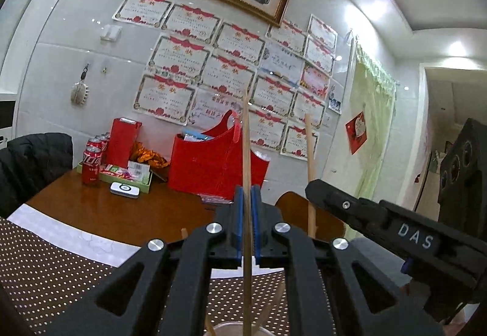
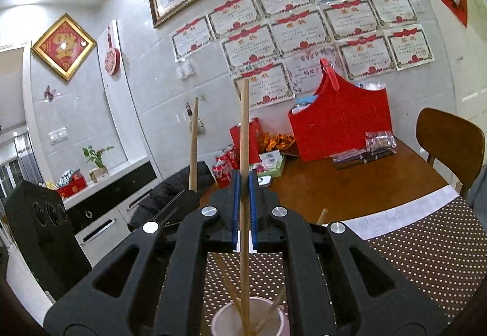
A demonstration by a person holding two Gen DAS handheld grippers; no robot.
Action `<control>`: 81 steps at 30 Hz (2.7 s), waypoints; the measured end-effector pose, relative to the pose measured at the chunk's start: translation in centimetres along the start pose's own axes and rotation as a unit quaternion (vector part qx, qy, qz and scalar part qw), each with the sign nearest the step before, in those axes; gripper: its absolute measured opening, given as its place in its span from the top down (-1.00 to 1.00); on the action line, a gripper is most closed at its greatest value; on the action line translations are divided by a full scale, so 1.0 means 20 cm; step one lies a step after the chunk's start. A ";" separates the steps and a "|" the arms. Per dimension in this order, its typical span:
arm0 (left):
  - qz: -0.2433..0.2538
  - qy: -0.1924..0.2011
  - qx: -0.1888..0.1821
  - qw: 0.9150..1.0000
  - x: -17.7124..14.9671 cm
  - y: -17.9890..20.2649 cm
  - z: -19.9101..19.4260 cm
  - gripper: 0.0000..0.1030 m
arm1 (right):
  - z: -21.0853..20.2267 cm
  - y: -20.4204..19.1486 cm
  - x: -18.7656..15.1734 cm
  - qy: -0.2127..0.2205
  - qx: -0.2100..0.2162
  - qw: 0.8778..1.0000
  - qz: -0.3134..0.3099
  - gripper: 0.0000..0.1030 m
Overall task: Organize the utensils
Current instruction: 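Lift the chopstick with the right gripper and drop it into the pink cup, then open the right gripper and return it over the chopstick pile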
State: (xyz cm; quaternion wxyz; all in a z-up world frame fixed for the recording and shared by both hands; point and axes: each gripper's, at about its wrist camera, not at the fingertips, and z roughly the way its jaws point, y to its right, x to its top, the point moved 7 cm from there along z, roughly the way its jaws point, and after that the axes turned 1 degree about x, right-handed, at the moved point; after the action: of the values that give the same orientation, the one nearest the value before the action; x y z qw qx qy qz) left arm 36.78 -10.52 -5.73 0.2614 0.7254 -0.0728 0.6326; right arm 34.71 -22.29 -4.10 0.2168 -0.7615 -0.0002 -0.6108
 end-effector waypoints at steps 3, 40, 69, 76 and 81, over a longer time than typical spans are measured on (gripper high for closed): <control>0.003 -0.005 0.011 1.000 -0.06 -0.03 0.06 0.90 | 0.04 0.05 -0.06 -0.007 -0.001 1.000 0.010 0.88; 0.124 -0.061 0.153 0.978 0.04 0.11 -0.70 -0.63 | -0.61 0.00 -0.01 -0.013 -0.039 0.999 0.025 -0.88; 0.083 -0.249 0.208 0.942 -0.59 0.06 -1.27 -0.76 | -1.03 -0.12 -0.74 -0.211 -0.067 0.975 -0.010 -0.88; 0.080 -0.328 0.208 0.918 -0.91 0.03 -1.29 -0.76 | -1.06 -0.02 -0.92 -0.250 -0.078 0.965 0.010 -0.88; 0.094 -0.368 0.195 0.904 -1.06 0.06 -1.26 -0.76 | -1.06 0.02 -0.98 -0.264 -0.081 0.961 0.016 -0.88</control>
State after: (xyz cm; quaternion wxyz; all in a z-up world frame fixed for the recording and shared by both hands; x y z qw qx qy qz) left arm 10.08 -4.47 -24.05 0.0082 0.9329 -0.1069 0.3438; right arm 10.06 -24.41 -19.14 0.1561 -0.9107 0.0039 -0.3825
